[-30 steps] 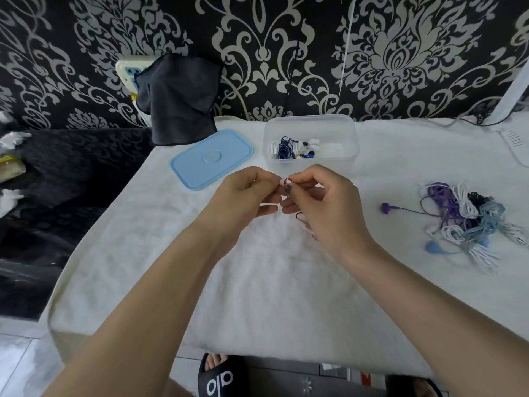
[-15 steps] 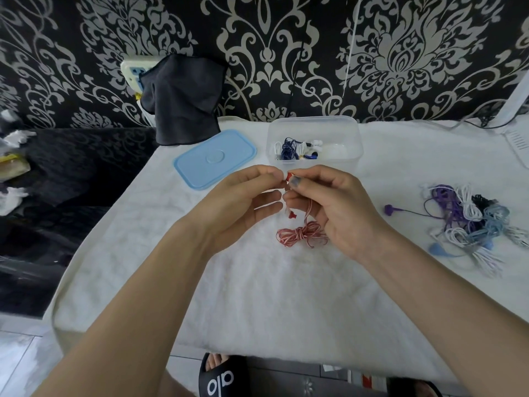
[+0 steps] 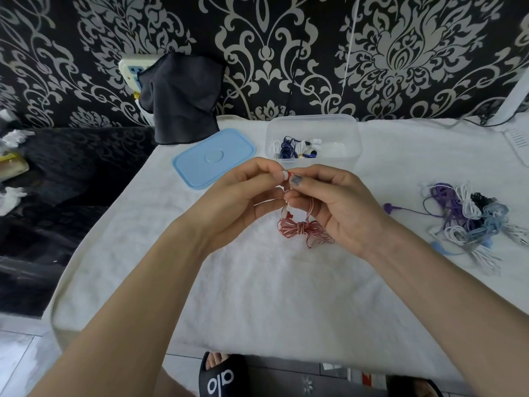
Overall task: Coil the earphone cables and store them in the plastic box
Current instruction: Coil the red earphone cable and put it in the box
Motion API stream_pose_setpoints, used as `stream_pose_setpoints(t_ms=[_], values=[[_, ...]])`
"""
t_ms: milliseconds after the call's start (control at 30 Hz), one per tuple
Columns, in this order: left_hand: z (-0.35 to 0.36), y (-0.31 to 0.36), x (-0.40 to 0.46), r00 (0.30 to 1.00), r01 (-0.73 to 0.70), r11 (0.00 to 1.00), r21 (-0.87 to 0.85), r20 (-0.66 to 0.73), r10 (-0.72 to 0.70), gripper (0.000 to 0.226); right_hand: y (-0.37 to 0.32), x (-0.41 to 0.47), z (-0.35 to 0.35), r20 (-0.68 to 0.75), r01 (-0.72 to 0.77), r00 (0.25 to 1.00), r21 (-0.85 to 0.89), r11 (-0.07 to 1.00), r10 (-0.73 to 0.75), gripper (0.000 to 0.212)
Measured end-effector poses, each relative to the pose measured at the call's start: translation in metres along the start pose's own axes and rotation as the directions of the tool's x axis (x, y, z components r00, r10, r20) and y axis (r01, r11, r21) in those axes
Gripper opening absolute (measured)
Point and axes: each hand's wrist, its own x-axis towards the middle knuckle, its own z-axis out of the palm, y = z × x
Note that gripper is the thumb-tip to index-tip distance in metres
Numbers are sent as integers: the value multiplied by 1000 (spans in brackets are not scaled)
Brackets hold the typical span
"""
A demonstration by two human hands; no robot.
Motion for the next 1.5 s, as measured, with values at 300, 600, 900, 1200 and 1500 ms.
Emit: stream_pose_setpoints(t_ms=[300,600,900,1200,1500], values=[[-1,0,-3,997,-54,990,133,-43,60,11,-2,0,1,-7,-117,993,67,991,117,11],[-5,-2,-4,996,-40,989,140,-77,52,16,0,0,4,-37,-92,995,47,995,94,8],[-5,-2,-7,995,-70,990,123,-66,79,12,-4,-4,6,-11,-79,997,44,996,80,12],[-1,-2,-5,987,-106,977,184,-98,126,15,-2,-3,5,4,-82,997,62,995,82,12],[-2,2,-4,971,-93,983,158,-204,125,14,-1,0,3,-43,-74,996,52,996,76,9]])
